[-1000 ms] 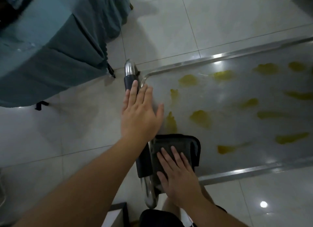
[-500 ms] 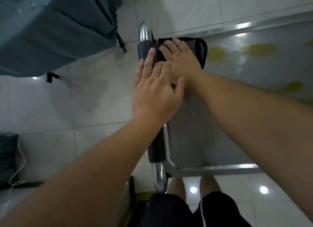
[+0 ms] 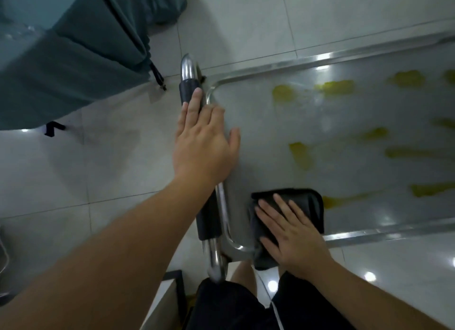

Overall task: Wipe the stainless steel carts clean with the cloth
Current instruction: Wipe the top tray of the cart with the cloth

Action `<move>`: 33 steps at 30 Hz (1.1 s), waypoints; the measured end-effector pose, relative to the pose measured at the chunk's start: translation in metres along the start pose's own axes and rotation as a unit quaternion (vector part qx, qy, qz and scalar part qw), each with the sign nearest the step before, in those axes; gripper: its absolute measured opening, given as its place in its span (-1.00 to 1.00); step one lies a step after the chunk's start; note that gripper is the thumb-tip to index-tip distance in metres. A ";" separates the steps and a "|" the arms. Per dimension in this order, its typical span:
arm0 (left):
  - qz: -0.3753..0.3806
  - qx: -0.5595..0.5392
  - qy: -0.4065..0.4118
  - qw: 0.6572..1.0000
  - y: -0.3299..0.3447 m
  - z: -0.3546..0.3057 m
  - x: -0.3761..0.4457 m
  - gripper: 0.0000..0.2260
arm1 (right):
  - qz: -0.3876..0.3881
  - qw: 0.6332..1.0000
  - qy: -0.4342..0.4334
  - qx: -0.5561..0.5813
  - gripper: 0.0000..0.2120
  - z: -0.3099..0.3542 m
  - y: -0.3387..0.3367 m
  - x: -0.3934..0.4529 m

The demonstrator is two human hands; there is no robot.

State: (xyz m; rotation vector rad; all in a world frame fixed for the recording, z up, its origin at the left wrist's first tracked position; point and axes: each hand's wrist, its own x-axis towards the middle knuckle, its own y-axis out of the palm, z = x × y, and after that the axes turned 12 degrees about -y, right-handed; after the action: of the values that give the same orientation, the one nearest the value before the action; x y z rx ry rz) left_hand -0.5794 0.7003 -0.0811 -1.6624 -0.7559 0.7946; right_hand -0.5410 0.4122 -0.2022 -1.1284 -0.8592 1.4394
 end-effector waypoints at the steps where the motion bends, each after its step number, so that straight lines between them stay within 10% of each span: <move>1: 0.000 0.002 -0.001 1.000 0.000 -0.001 0.000 -0.43 | 0.012 1.000 -0.007 -0.002 -0.36 -0.004 0.002 -0.009; 19: -0.038 0.062 -0.012 0.997 0.009 -0.005 0.001 -0.37 | -0.019 0.999 0.031 -0.019 -0.30 -0.209 -0.105 0.263; 33: -0.025 0.097 -0.023 0.995 0.015 -0.003 0.002 -0.33 | 0.025 1.000 -0.010 -0.014 -0.37 -0.101 -0.012 -0.086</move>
State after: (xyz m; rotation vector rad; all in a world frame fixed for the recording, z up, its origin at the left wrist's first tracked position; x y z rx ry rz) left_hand -0.5744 0.6975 -0.0953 -1.4510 -0.7265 0.8448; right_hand -0.4418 0.3229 -0.2047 -1.1661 -0.8726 1.4860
